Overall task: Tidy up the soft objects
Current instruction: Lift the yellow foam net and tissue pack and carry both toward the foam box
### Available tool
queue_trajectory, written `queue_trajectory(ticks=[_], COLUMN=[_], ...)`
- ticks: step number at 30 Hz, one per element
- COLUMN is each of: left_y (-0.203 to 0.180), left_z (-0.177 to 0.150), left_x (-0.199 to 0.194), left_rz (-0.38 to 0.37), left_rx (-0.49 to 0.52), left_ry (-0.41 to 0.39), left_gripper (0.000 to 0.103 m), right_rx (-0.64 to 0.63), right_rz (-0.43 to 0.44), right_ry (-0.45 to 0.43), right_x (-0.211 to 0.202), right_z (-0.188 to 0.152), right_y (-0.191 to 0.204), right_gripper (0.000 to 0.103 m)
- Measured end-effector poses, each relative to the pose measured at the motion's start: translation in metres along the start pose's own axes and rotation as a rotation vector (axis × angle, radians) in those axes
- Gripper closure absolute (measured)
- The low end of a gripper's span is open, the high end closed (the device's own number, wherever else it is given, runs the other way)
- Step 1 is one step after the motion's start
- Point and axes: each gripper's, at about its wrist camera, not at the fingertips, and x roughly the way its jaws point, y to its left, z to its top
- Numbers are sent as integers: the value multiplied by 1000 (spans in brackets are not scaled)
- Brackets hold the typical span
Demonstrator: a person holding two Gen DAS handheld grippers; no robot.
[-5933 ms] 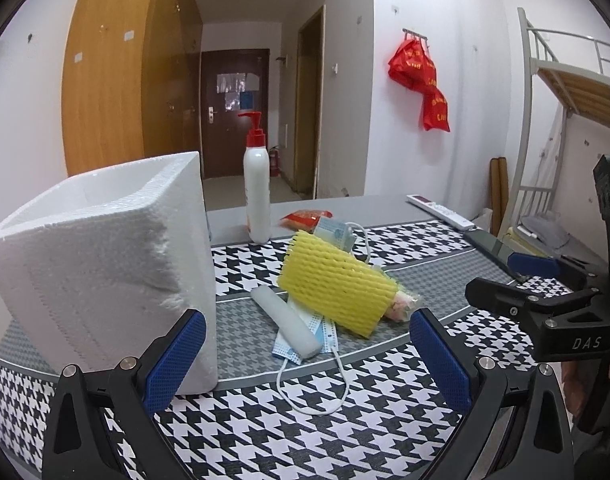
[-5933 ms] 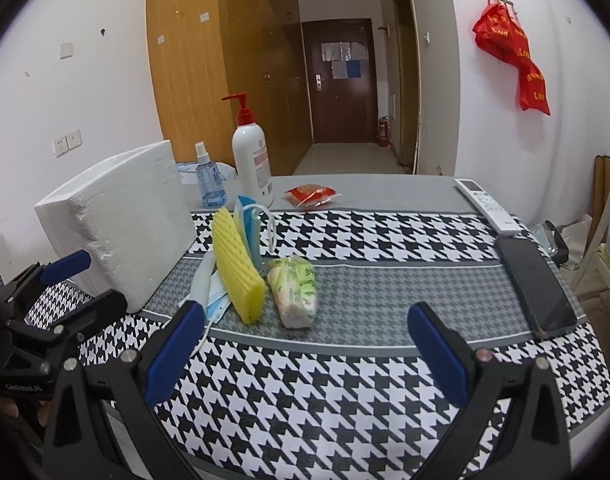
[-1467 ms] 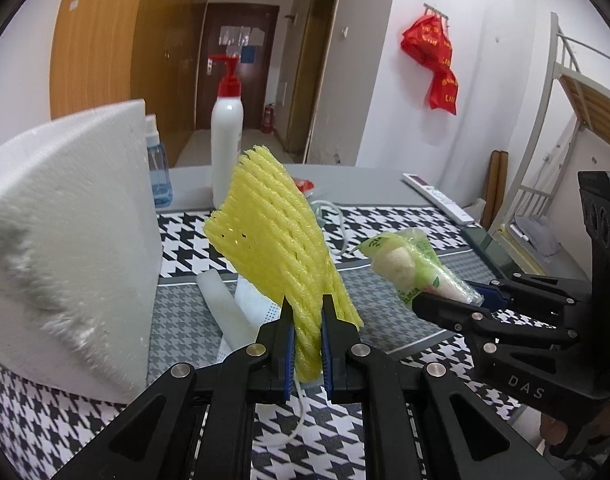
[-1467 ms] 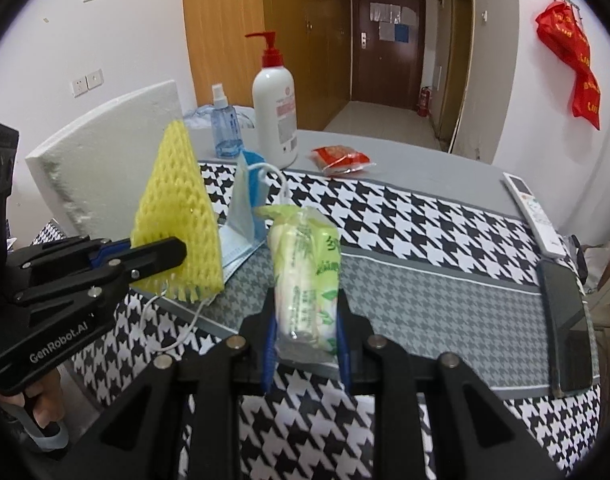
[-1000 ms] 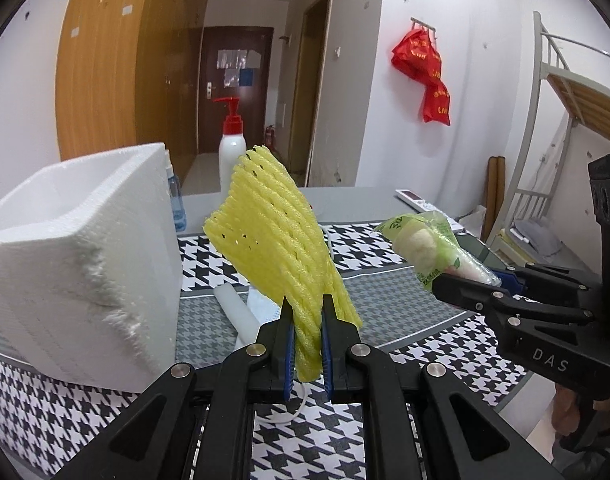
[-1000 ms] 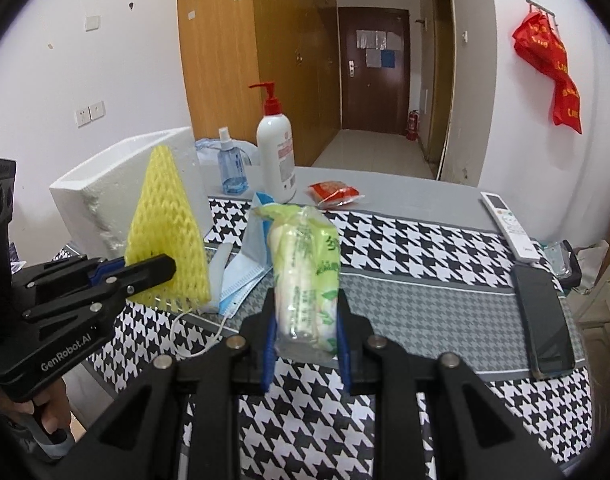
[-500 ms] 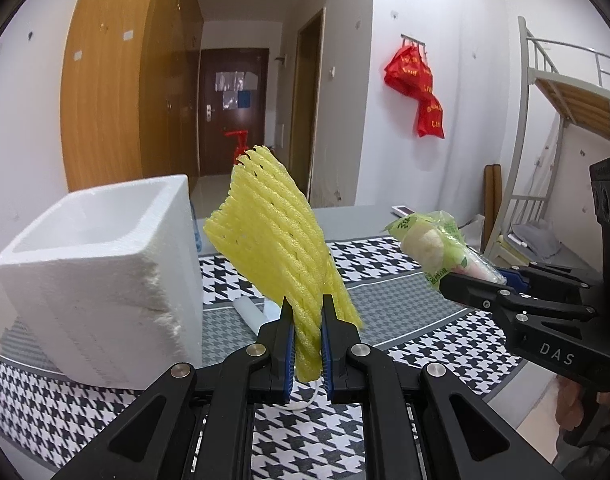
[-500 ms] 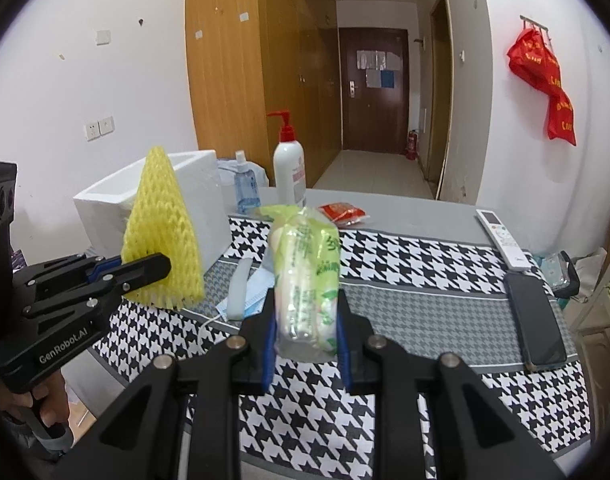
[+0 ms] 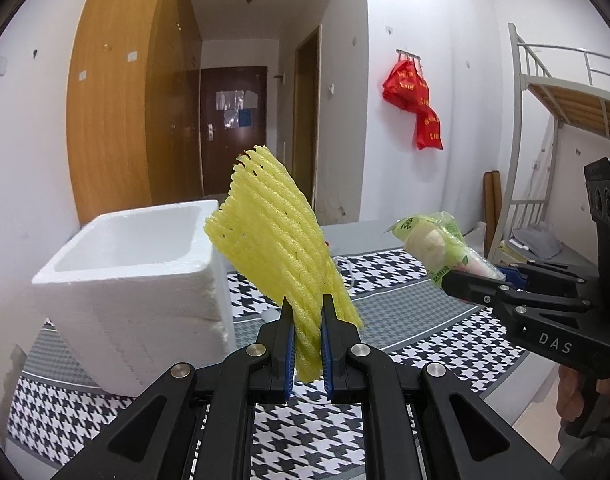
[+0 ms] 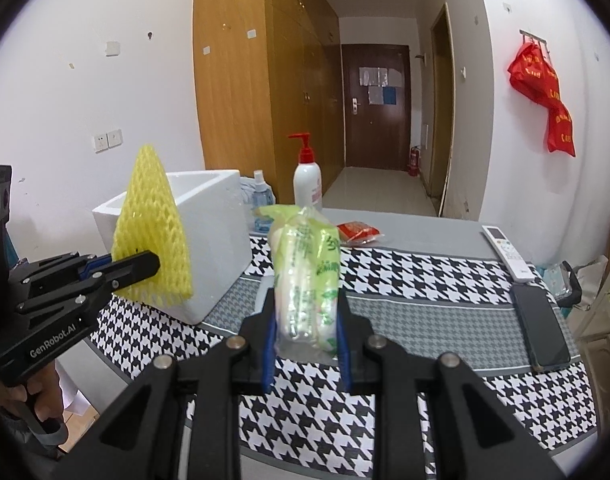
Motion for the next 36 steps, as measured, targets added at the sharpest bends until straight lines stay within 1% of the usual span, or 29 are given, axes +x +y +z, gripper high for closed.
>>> queue_trajectory(ticks=[5,10,20,36], left_y=[4,10,23,50], left_z=[-2,-3,-1,-4], left_x=[-10,-19,-31,-51], left_rz=[6,39,75,161], left_rx=[10,29,4,-35], left_ry=[-12,-34,-48,-60], left_gripper=[91,91,91,91], right_rx=[-14,-27,-56,-107], right_rz=[12,29,73,159], right_ry=[-13,-30,-43,-45], right_x=[-2,-4,-1,11], right_z=[4,9,15,27], right_y=[8,18,36,72], right_gripper=[74,74,74,74])
